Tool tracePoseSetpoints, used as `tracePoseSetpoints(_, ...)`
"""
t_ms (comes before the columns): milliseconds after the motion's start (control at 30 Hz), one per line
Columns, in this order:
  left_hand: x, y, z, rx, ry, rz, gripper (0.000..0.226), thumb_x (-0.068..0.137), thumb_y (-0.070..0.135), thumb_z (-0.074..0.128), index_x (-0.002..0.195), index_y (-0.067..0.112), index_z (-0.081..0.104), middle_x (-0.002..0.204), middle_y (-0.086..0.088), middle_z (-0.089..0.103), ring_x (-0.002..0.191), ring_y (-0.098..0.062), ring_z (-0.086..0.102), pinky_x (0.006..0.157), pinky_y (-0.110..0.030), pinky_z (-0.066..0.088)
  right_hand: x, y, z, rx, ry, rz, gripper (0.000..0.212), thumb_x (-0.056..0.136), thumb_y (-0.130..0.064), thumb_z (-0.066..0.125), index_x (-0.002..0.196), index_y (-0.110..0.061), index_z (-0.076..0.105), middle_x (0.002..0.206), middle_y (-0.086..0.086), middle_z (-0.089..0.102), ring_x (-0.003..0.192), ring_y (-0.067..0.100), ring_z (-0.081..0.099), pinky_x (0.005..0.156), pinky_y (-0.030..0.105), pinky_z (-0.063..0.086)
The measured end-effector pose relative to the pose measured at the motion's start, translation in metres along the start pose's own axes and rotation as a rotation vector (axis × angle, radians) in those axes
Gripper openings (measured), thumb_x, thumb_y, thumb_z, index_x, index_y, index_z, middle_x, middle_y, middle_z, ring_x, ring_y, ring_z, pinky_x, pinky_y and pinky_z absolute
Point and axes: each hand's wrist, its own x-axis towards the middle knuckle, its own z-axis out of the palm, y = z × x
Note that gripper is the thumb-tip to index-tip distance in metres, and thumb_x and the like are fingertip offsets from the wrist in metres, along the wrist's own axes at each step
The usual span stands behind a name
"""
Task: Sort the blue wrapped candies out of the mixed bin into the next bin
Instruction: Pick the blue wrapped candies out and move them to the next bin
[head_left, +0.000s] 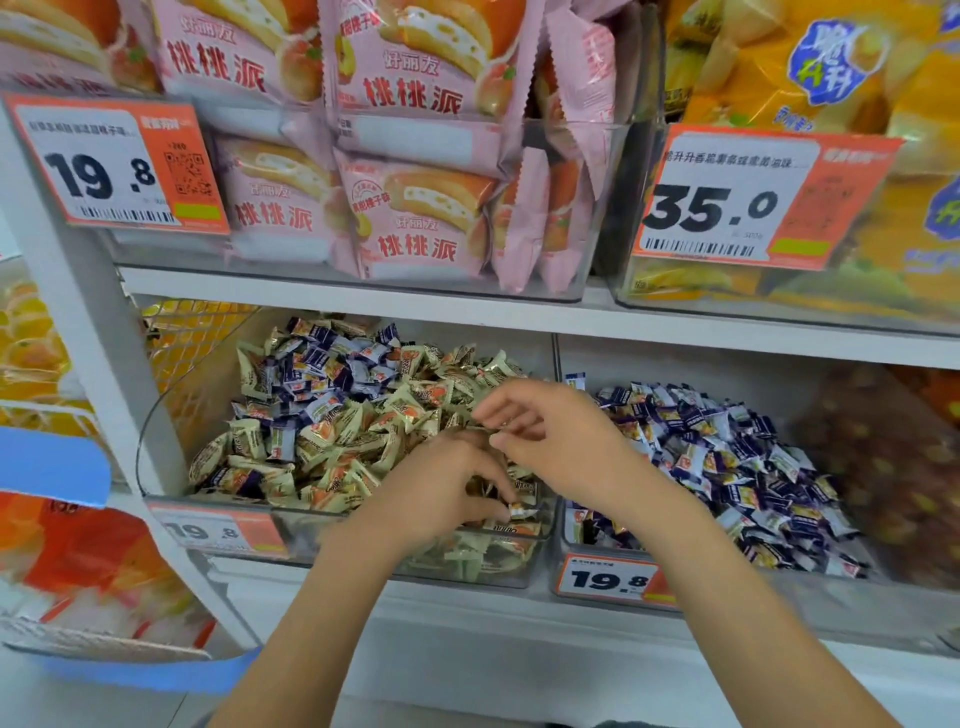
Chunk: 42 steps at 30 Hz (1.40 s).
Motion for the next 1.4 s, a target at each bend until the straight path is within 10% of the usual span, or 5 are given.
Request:
tracePoseSetpoints(267,0.006,0.004,-0.001,0.121,-0.197,-0.069,0.033,0.079,0.038,0.07,0.111,0.033,0.066,0.126,0.01,0.044,0.122,-0.015,0.036,0.109,-0.046,0.027,-0.004,-0.003,-0.01,0.017,-0.002,0.019,0.02,0.085,-0.006,0.065,0.095,-0.024,0.069,0.095,-0.005,0.067,0.086,0.01,0.063,0.077,0.018,0.052)
tracePoseSetpoints(467,-0.007,0.018,0.0,0.082,0.417,-0.08,0.024,0.085,0.048,0.056,0.095,0.03,0.068,0.117,0.016,0.049,0.116,-0.018,0.035,0.095,-0.04,0.032,-0.006,-0.003,-0.021,-0.023,0.059,0.057,0.022,0.085,-0.022,0.068,0.101,-0.036,0.062,0.091,-0.012,0.064,0.075,0.005,0.058,0.066,0.015,0.043)
tracePoseSetpoints(800,-0.024,0.022,-0.014,-0.313,0.567,-0.303,0.025,0.08,0.023,0.072,0.095,0.023,0.052,0.076,0.01,0.062,0.069,-0.002,0.059,0.059,-0.009,0.046,-0.006,0.0,-0.032,-0.243,0.436,0.126,0.011,0.085,-0.01,0.065,0.079,-0.016,0.072,0.077,-0.004,0.067,0.074,0.013,0.061,0.073,0.027,0.049)
tracePoseSetpoints(1267,-0.139,-0.059,-0.084,0.055,0.544,-0.717,0.01,0.084,0.021,0.066,0.078,0.029,0.063,0.075,0.009,0.061,0.055,-0.008,0.052,0.047,-0.024,0.035,0.045,-0.049,0.078,-0.442,0.028,-0.139,0.02,0.094,-0.015,0.052,0.107,-0.024,0.064,0.095,-0.002,0.068,0.056,0.001,0.048,0.057,0.021,0.045)
tracePoseSetpoints(1400,-0.145,-0.066,-0.09,-0.009,0.528,-0.74,0.013,0.084,0.023,0.067,0.075,0.031,0.06,0.073,0.008,0.059,0.048,-0.01,0.05,0.044,-0.023,0.035,0.081,-0.05,0.134,-0.42,-0.182,-0.178,0.036,0.09,-0.018,0.06,0.124,-0.028,0.055,0.125,0.002,0.059,0.105,0.02,0.058,0.085,0.039,0.051)
